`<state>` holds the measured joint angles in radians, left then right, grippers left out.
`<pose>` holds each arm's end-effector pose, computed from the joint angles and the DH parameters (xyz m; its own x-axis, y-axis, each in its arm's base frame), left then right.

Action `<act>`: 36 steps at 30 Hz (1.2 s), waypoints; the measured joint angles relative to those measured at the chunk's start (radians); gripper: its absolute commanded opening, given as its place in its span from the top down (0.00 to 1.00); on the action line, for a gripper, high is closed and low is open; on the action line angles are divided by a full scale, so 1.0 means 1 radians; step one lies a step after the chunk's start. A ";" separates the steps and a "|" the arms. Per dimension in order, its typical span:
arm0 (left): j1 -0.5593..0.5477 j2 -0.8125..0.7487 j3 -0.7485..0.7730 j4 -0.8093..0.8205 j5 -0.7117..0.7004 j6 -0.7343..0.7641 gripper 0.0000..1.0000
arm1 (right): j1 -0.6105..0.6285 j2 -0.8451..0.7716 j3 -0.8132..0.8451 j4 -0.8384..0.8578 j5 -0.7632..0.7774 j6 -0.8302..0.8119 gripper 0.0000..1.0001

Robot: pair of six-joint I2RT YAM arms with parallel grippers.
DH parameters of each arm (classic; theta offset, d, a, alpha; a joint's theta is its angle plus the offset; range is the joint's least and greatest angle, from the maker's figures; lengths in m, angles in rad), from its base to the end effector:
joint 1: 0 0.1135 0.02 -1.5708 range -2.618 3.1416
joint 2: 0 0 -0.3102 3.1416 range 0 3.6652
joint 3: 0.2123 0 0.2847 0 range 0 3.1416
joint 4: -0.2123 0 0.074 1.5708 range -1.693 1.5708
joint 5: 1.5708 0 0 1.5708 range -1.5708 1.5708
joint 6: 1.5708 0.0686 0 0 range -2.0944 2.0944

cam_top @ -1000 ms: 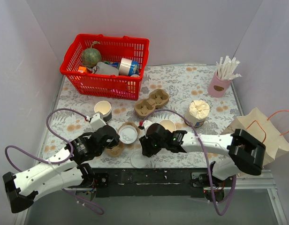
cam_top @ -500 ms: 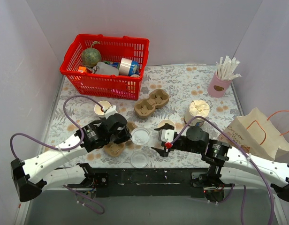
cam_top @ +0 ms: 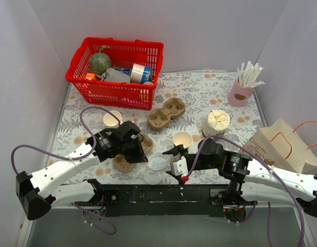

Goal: Pack the takeout coffee

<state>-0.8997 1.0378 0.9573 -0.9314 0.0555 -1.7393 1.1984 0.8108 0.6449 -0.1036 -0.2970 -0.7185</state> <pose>0.1339 -0.1748 0.2973 -0.7005 -0.7007 0.1353 -0.6540 0.5543 -0.5149 0.0633 0.2171 0.3144 0.5809 -0.2428 -0.7769 -0.8115 -0.0991 -0.5758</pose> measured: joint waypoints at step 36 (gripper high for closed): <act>0.080 -0.027 -0.024 0.139 0.346 0.003 0.07 | 0.068 0.067 0.045 -0.093 0.096 0.121 0.83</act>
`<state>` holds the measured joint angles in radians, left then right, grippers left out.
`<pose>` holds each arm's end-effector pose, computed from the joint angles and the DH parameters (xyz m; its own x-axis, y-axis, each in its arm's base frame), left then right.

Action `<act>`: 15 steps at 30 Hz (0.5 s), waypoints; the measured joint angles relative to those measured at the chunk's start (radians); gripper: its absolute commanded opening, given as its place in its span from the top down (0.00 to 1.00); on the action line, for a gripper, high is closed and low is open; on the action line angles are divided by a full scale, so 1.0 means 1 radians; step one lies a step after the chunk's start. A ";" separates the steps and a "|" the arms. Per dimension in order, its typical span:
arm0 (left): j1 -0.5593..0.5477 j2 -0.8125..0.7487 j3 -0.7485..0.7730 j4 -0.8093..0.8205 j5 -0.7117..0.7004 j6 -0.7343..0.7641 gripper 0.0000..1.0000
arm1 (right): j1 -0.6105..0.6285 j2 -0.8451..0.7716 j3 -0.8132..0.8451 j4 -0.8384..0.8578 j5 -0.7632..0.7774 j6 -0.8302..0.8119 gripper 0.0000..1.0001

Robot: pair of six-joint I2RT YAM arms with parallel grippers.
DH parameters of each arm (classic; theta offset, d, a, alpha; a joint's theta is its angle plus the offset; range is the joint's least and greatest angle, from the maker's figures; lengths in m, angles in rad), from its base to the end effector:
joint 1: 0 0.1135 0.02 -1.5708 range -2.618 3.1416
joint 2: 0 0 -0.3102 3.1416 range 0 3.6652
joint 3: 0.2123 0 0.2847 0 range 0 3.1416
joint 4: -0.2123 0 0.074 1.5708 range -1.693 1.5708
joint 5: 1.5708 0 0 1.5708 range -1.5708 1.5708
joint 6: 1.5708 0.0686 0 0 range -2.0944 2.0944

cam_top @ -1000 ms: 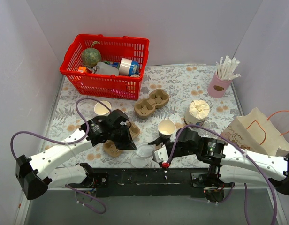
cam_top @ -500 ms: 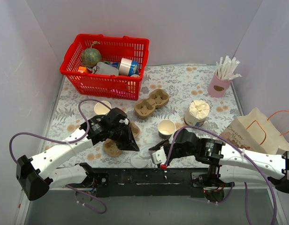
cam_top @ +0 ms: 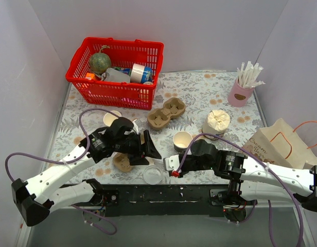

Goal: Pack the takeout coffee

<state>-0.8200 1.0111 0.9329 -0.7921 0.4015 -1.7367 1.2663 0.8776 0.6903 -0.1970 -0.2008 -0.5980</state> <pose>0.1345 -0.1834 0.3096 -0.7471 -0.5300 0.4011 -0.6539 0.4780 -0.5864 0.0581 0.2305 0.3063 0.4646 -0.3617 -0.8083 -0.8817 -0.1043 -0.4601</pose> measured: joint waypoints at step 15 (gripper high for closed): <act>0.000 -0.206 0.090 0.027 -0.397 -0.014 0.02 | -0.368 0.083 0.072 0.002 -0.095 0.417 0.88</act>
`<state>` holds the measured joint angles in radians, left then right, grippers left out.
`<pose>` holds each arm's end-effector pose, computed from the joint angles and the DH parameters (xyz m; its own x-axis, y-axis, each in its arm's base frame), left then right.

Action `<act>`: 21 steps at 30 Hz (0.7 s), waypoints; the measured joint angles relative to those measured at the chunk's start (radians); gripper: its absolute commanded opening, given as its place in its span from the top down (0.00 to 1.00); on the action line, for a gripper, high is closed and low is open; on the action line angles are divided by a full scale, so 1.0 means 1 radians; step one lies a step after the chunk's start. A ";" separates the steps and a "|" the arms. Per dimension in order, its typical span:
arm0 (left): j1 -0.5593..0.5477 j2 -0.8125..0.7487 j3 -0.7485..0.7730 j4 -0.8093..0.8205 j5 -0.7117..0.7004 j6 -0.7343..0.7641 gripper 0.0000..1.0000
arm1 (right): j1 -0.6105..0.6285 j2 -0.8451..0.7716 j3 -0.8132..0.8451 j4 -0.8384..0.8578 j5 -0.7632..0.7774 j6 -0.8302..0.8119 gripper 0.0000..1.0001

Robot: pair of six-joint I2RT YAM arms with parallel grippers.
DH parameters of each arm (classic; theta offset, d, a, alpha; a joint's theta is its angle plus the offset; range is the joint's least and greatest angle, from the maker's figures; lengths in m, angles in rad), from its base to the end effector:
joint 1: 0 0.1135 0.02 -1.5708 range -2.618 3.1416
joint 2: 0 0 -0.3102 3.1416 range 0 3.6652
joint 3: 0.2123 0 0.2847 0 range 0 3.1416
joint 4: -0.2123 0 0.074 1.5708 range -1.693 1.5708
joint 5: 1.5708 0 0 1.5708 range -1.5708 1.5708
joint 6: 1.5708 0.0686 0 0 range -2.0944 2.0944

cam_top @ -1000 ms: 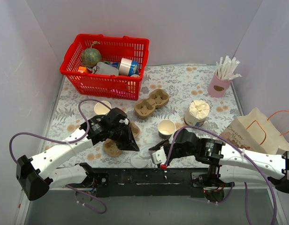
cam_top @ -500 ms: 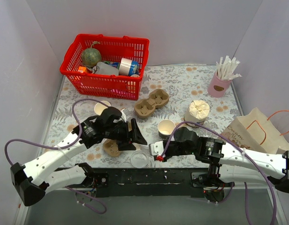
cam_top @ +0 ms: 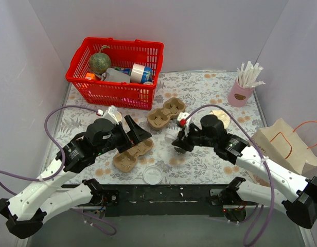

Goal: Pack the takeout coffee

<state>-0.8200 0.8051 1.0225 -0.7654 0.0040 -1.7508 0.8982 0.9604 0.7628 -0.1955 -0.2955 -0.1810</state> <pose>0.1264 -0.1359 0.3814 -0.6580 -0.7369 0.1549 -0.4810 0.2531 -0.8394 0.1438 0.2126 0.3184 -0.0699 -0.3641 -0.9287 -0.9439 0.3254 -0.0565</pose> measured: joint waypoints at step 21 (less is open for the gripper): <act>0.000 0.333 -0.196 0.489 -0.006 0.055 0.02 | -0.539 0.027 -0.148 0.200 -0.362 0.768 0.77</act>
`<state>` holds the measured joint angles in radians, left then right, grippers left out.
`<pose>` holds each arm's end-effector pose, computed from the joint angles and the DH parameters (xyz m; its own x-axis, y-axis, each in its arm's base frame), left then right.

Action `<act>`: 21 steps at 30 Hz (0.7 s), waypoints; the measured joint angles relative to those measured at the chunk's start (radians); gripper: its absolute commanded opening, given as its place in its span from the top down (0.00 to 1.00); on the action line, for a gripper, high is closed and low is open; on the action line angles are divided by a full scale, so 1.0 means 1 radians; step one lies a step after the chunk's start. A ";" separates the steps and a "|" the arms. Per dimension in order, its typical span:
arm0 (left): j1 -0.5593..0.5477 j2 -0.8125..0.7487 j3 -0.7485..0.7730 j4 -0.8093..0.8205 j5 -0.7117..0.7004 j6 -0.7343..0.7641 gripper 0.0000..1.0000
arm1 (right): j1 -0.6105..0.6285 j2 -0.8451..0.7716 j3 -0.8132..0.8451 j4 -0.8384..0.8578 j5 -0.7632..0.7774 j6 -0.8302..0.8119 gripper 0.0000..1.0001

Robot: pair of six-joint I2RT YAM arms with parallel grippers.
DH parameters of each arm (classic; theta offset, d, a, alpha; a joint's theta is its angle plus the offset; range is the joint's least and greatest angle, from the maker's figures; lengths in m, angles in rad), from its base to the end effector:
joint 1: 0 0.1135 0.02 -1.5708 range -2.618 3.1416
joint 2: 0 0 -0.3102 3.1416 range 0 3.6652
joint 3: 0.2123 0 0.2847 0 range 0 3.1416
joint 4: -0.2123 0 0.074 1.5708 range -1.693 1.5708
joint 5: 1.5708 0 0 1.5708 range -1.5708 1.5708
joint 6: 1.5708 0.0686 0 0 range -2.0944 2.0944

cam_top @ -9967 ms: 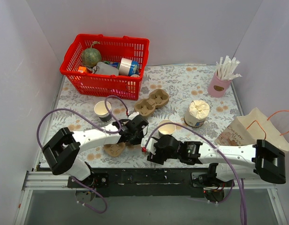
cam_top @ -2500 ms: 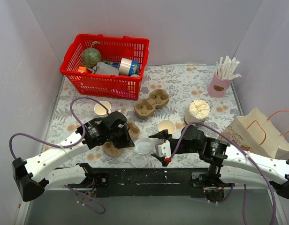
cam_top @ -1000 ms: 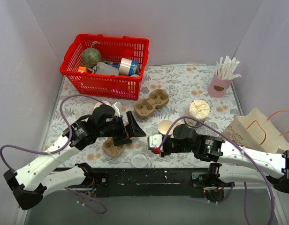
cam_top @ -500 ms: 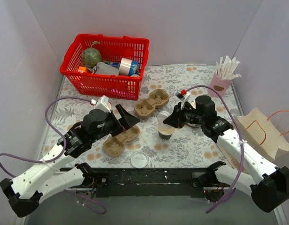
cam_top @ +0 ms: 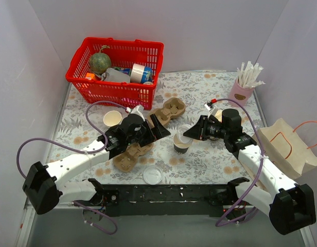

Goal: Pack the takeout coffee

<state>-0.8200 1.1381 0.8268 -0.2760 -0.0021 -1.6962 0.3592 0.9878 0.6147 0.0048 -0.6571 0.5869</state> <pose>0.1993 -0.2134 0.2880 -0.6769 -0.7288 0.1030 -0.4664 0.3165 -0.8261 0.2193 0.1271 0.2807 -0.7302 0.1942 -0.6550 -0.4893 0.5205 0.6998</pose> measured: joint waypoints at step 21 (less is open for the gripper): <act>0.000 0.199 -0.050 0.253 0.149 -0.058 0.02 | -0.006 0.009 -0.029 -0.052 0.108 -0.004 0.71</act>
<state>-0.8200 1.3369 0.7765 -0.0235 0.1471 -1.7538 0.3534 0.9966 0.5854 -0.0471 -0.5495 0.5831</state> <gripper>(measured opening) 0.981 0.287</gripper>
